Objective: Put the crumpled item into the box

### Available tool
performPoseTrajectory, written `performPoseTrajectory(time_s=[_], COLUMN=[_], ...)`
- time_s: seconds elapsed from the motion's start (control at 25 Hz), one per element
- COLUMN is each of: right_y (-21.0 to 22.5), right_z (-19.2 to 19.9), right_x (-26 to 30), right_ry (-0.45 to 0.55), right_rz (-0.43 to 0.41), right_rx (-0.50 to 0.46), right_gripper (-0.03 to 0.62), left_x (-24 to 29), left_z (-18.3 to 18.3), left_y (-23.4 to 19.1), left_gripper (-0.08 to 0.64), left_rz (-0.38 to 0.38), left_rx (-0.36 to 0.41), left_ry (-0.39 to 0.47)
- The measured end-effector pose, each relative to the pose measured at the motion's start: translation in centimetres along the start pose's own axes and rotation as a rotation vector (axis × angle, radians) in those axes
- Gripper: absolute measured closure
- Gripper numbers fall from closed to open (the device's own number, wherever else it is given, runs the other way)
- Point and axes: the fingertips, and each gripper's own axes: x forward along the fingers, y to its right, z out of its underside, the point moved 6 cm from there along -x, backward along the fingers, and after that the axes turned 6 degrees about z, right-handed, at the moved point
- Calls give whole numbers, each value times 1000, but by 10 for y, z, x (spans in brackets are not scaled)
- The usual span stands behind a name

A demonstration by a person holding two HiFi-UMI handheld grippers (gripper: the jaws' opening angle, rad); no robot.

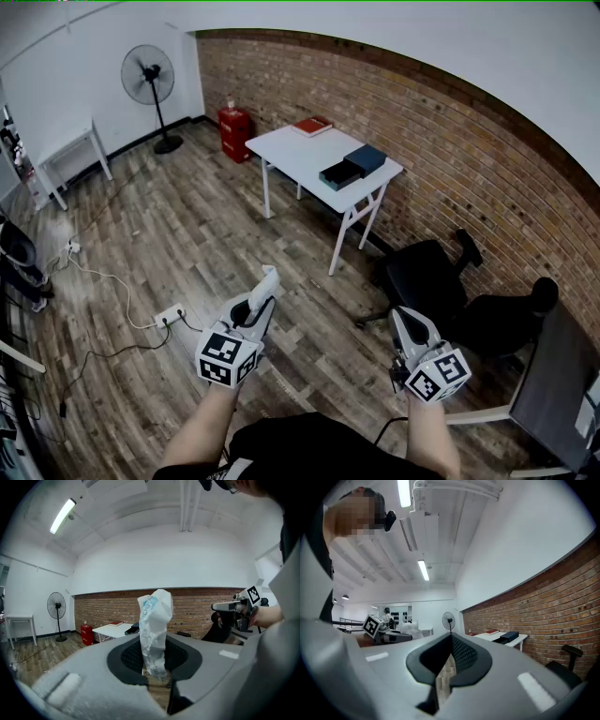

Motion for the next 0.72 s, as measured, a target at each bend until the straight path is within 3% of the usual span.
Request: performPoseTrajectory(time_s=[0.56,0.72], right_y=[28,29], right_z=[10,10], right_x=[-23,-36], right_ry=[11,14], right_rz=[16,-27], right_rx=[41,7], right_gripper=[600,598], left_x=[17,21], left_z=[-1,-2], left_y=[19,34], left_gripper=[486,486], left_rz=[-2,-3], left_rx=[2,12], left_ry=[-18,-18])
